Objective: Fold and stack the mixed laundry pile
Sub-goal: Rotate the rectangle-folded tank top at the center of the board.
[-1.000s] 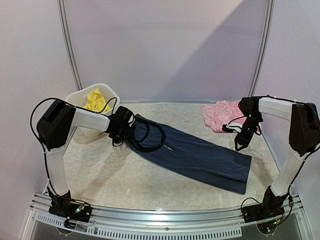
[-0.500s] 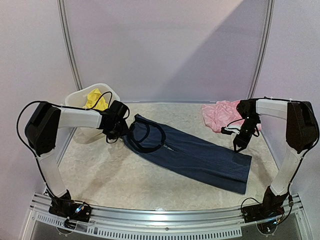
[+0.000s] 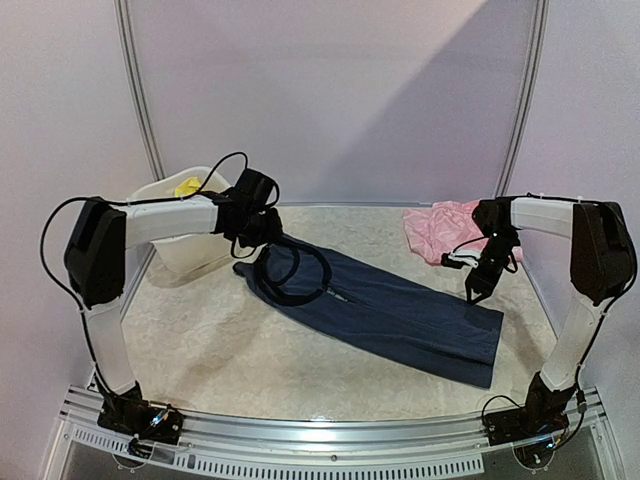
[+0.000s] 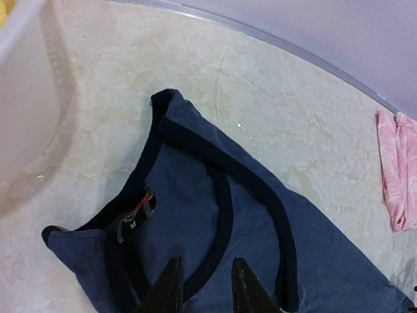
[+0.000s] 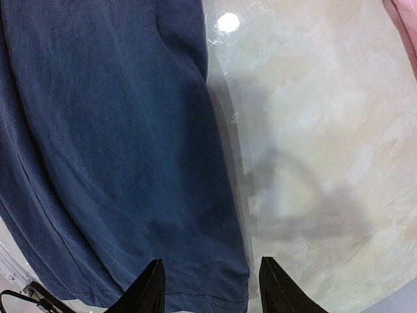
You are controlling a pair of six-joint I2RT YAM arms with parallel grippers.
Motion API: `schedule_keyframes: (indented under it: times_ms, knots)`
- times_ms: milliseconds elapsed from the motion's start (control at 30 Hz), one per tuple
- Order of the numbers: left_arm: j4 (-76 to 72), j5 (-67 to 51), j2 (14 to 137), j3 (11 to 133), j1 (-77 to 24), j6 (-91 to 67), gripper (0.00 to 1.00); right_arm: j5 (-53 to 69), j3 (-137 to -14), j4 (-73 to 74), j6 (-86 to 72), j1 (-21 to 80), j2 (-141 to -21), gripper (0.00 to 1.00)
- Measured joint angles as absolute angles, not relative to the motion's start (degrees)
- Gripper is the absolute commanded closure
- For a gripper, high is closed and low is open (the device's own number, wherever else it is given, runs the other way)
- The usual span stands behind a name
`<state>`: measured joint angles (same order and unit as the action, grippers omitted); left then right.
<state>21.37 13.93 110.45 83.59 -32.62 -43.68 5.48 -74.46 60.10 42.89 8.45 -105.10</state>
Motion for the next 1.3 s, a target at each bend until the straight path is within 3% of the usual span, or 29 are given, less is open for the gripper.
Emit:
schedule_keyframes:
  times_ms: [300, 500, 933, 1300]
  knots:
    - [22.37, 11.00, 125.71, 90.65, -32.62, -47.20, 0.73, 6.20, -74.61, 60.01, 42.72, 8.45, -105.32, 0.50]
    - [24.56, 9.98, 129.32, 94.74, -32.23, -50.24, 0.68, 6.22, -74.61, 59.99, 42.74, 8.45, -105.30, 0.50]
    - [23.42, -2.13, 142.82, 114.43, -30.44, -58.74, 0.68, 6.50, -73.63, 60.29, 43.18, 8.45, -105.16, 0.50]
    - [30.76, -4.69, 151.96, 131.68, -28.84, -58.06, 0.69, 7.01, -73.21, 61.04, 43.59, 8.45, -103.98, 0.49]
